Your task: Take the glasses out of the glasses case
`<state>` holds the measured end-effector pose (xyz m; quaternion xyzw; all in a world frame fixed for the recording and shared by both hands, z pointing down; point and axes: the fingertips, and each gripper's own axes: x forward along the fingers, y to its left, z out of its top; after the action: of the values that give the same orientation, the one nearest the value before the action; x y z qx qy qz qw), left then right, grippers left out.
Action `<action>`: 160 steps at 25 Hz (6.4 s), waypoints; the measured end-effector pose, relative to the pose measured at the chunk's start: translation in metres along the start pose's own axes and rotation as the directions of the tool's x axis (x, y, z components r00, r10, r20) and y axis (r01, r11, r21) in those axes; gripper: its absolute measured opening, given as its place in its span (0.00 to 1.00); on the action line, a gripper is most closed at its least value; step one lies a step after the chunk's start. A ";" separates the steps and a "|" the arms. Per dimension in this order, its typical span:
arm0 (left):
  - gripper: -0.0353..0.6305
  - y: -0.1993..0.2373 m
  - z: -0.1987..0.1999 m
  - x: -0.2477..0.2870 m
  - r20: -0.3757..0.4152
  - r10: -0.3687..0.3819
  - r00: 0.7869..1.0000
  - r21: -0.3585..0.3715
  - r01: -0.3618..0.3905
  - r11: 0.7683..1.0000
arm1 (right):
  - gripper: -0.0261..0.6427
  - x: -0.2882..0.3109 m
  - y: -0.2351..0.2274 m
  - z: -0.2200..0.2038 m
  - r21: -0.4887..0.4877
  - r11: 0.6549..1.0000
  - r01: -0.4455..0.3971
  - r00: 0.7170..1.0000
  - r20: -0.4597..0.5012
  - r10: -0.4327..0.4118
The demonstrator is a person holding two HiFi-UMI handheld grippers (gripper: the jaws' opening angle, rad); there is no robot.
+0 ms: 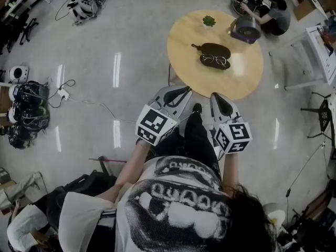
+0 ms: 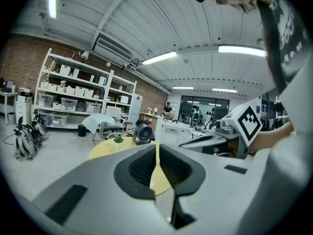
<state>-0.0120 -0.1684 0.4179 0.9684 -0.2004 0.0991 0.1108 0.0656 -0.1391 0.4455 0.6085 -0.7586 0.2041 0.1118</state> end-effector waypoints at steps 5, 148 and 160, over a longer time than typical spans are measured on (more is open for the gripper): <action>0.09 0.008 -0.004 0.011 -0.021 0.015 1.000 -0.010 -0.015 1.000 | 0.03 0.012 -0.014 -0.003 0.028 0.999 -0.016 1.000 -0.013 0.017; 0.09 -0.149 -0.069 0.025 -0.185 -0.091 0.978 0.096 0.110 0.989 | 0.05 -0.131 -0.074 -0.092 -0.009 0.992 0.127 0.992 -0.027 -0.127; 0.09 -0.257 -0.099 0.006 -0.217 -0.138 0.966 0.120 0.167 0.979 | 0.05 -0.241 -0.076 -0.147 0.060 0.982 0.180 0.984 -0.010 -0.180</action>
<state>0.0844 0.0840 0.4688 0.9706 -0.1051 0.2044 0.0716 0.1838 0.1242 0.4893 0.6772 -0.6937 0.2176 0.1128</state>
